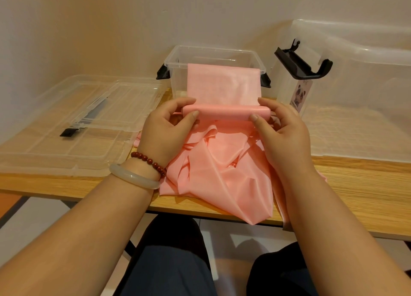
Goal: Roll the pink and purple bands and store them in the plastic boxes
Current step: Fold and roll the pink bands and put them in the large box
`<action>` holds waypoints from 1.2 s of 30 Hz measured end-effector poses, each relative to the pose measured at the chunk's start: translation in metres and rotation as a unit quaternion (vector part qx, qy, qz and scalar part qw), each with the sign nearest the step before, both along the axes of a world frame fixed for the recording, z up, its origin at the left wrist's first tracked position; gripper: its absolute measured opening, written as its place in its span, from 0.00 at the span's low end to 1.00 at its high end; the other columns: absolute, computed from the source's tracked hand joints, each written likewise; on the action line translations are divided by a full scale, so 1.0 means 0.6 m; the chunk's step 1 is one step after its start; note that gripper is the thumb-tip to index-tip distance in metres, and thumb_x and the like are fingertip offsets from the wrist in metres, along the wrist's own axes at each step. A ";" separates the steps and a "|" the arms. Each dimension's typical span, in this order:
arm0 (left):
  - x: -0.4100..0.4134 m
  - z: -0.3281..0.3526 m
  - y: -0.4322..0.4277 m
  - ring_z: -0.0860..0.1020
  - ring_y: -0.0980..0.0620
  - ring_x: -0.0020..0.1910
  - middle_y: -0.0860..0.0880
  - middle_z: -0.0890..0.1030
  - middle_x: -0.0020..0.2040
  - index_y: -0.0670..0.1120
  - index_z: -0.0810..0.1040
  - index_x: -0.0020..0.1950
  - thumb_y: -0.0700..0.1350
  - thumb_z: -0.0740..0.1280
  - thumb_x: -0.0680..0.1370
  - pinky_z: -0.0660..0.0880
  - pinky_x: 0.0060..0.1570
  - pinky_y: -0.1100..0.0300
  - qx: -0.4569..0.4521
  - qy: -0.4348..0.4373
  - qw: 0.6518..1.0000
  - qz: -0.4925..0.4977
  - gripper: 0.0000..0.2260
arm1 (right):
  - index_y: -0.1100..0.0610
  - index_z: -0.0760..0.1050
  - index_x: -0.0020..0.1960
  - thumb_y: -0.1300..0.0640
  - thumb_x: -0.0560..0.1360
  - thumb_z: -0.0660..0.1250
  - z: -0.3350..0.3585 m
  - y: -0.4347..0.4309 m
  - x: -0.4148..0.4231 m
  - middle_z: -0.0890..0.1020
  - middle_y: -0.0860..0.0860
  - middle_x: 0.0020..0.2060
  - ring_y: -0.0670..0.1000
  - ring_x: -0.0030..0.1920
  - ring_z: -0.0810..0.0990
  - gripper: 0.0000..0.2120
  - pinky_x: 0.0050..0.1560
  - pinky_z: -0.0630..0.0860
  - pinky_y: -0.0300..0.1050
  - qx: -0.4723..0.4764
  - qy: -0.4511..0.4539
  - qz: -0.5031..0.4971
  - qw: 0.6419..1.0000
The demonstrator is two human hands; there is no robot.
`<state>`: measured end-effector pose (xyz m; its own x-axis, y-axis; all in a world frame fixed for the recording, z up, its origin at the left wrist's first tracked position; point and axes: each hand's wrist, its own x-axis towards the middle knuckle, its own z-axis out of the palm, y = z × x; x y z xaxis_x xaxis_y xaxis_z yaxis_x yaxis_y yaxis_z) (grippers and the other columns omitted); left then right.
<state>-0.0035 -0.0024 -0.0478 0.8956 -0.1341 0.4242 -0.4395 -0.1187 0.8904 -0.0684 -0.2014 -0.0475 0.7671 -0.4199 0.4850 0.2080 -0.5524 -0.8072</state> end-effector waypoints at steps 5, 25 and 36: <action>-0.001 0.000 -0.003 0.82 0.58 0.41 0.52 0.81 0.49 0.51 0.76 0.57 0.40 0.67 0.78 0.78 0.42 0.67 -0.005 -0.007 1.000 -0.003 0.09 | 0.43 0.74 0.63 0.60 0.74 0.72 0.004 0.002 -0.002 0.79 0.46 0.57 0.44 0.53 0.79 0.21 0.54 0.80 0.49 0.017 0.005 0.019 1.000; 0.001 -0.001 0.001 0.81 0.50 0.51 0.51 0.80 0.55 0.53 0.78 0.58 0.37 0.66 0.78 0.80 0.51 0.56 0.034 -0.020 0.999 -0.014 0.13 | 0.48 0.75 0.68 0.56 0.77 0.69 0.003 0.000 -0.002 0.80 0.43 0.59 0.42 0.59 0.77 0.19 0.62 0.75 0.42 0.008 -0.002 -0.003 1.000; -0.003 0.002 -0.005 0.83 0.56 0.40 0.48 0.82 0.48 0.47 0.76 0.55 0.38 0.66 0.79 0.79 0.41 0.65 -0.035 0.005 0.999 0.000 0.07 | 0.42 0.76 0.50 0.52 0.77 0.68 0.004 0.003 -0.002 0.81 0.44 0.49 0.47 0.47 0.81 0.05 0.50 0.80 0.55 0.023 -0.015 -0.024 0.999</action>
